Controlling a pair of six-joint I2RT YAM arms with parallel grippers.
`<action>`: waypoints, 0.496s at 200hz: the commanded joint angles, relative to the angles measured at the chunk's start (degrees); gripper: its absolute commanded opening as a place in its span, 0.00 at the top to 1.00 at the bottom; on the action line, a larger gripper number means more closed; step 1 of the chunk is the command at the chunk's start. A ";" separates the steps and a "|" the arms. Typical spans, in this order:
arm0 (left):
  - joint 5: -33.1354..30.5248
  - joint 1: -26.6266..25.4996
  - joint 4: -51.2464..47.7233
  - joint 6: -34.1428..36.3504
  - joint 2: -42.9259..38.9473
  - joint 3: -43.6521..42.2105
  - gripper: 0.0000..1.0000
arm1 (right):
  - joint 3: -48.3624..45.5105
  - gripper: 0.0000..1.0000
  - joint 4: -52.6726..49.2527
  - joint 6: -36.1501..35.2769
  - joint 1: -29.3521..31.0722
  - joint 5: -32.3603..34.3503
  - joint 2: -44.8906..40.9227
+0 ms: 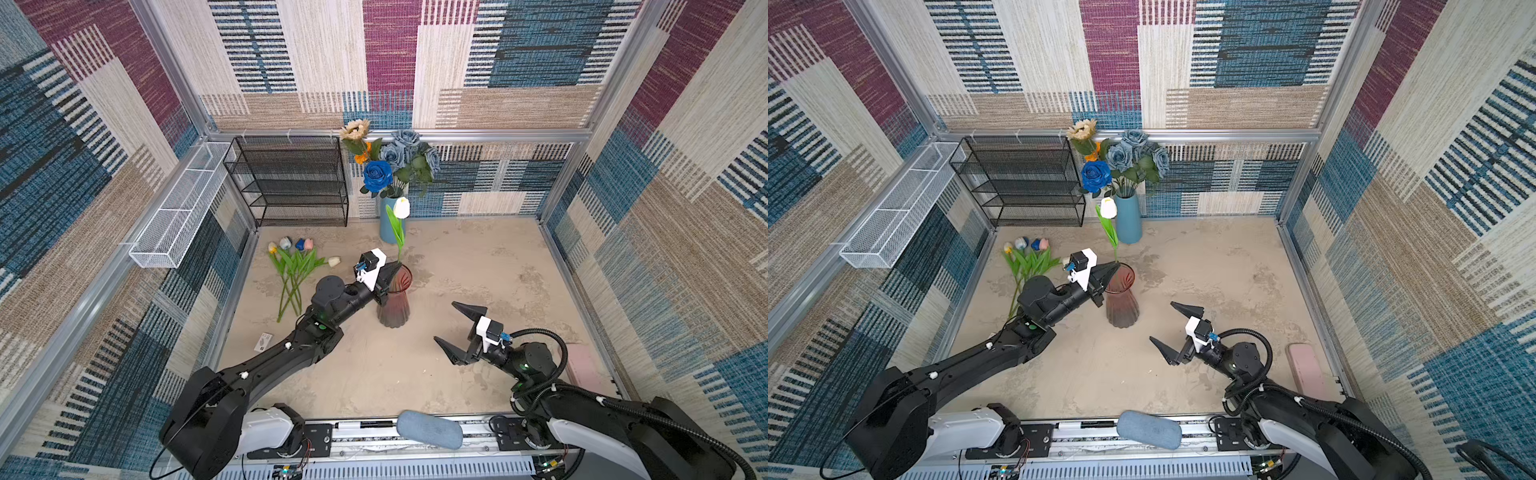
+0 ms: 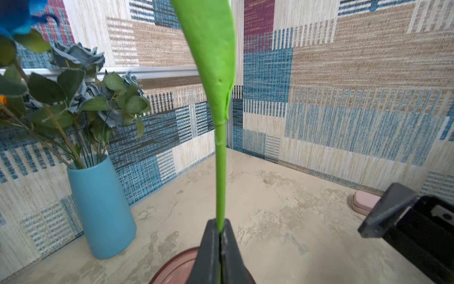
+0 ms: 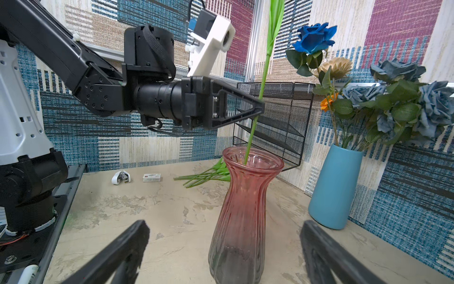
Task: Arrange the flowers into the vase
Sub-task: 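Lift the white tulip upright and carry it over the pink vase opening, then lower the white tulip stem into the pink vase with the left gripper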
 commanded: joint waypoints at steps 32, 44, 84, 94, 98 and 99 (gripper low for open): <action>-1.56 0.03 2.83 4.25 1.99 -2.23 0.86 | 0.11 0.00 0.91 -0.41 0.02 0.24 -0.01; -1.87 -0.01 2.08 4.80 2.00 -2.55 0.86 | 0.26 0.00 0.92 -0.51 0.07 0.66 0.70; -2.48 -0.01 -1.50 6.93 1.70 -3.02 0.72 | 0.38 0.00 0.87 -0.71 0.07 0.79 1.07; -2.92 -0.01 -2.92 7.11 1.12 -2.98 0.73 | 0.37 0.00 0.98 -0.75 0.03 1.16 1.44; -3.24 -0.06 -3.45 7.19 0.70 -2.98 0.73 | 0.44 0.00 0.87 -0.88 0.05 1.27 1.62; -3.29 -0.04 -3.61 7.20 0.60 -3.00 0.73 | 0.45 0.00 0.84 -0.93 0.06 1.32 1.65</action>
